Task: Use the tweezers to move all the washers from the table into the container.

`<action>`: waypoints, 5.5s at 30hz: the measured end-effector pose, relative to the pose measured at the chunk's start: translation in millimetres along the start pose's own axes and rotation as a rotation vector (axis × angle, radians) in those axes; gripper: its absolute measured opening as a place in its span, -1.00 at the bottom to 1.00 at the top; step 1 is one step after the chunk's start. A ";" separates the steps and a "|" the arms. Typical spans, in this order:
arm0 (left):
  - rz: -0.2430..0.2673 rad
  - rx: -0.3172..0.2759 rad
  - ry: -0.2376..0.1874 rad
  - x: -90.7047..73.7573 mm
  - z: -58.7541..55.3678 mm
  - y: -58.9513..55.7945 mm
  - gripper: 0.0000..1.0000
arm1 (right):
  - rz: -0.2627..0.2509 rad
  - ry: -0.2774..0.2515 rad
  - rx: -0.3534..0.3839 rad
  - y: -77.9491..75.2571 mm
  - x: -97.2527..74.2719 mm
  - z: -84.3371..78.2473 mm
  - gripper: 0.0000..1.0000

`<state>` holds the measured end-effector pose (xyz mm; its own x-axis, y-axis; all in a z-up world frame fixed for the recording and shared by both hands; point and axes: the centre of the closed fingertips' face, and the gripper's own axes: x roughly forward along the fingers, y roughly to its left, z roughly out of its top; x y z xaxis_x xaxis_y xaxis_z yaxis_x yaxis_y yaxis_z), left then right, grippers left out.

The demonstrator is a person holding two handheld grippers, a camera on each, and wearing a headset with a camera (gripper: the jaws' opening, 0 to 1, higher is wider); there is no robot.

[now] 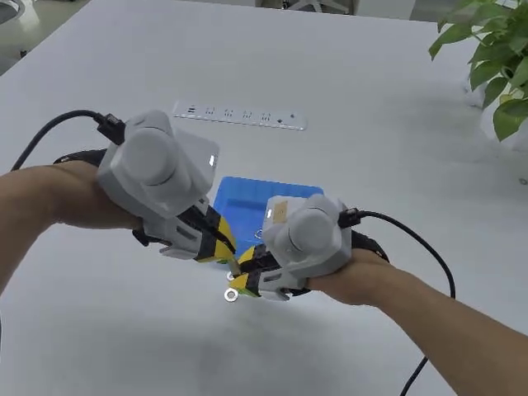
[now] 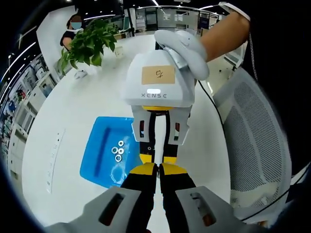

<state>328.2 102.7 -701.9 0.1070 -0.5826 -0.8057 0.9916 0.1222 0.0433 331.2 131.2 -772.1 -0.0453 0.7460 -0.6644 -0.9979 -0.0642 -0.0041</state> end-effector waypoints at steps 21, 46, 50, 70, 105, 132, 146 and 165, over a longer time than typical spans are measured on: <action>-0.004 -0.016 0.024 2.5 -14.7 -9.0 -0.87 | 0.033 -0.008 0.004 12.3 14.3 1.0 -0.75; -0.008 -0.022 0.010 4.5 -13.6 -9.1 -0.87 | 0.018 -0.011 -0.010 11.7 11.8 -0.7 -0.76; -0.009 -0.022 0.005 4.6 -11.5 -9.2 -0.87 | 0.012 -0.011 -0.012 10.8 10.1 -1.1 -0.76; -0.023 -0.017 0.030 10.7 -17.0 -10.7 -0.87 | 0.015 0.002 -0.007 12.2 11.4 -9.5 -0.76; -0.026 -0.018 0.011 15.7 -13.6 -4.8 -0.87 | 0.019 0.015 0.018 10.0 12.2 -11.8 -0.84; -0.009 -0.013 -0.003 -4.0 -1.6 -4.2 -0.87 | 0.018 0.015 -0.008 10.1 -0.7 6.7 -0.84; 0.010 0.003 -0.011 -19.8 10.2 1.9 -0.87 | 0.006 0.016 -0.028 3.7 -13.4 21.6 -0.84; 0.033 0.049 -0.017 -31.2 29.8 26.6 -0.87 | -0.035 0.009 -0.038 -25.9 -33.5 34.0 -0.84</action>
<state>353.5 100.2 -658.0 0.1404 -0.5927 -0.7931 0.9898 0.1023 0.0988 357.0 130.4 -724.3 -0.0099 0.7419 -0.6704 -0.9964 -0.0634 -0.0555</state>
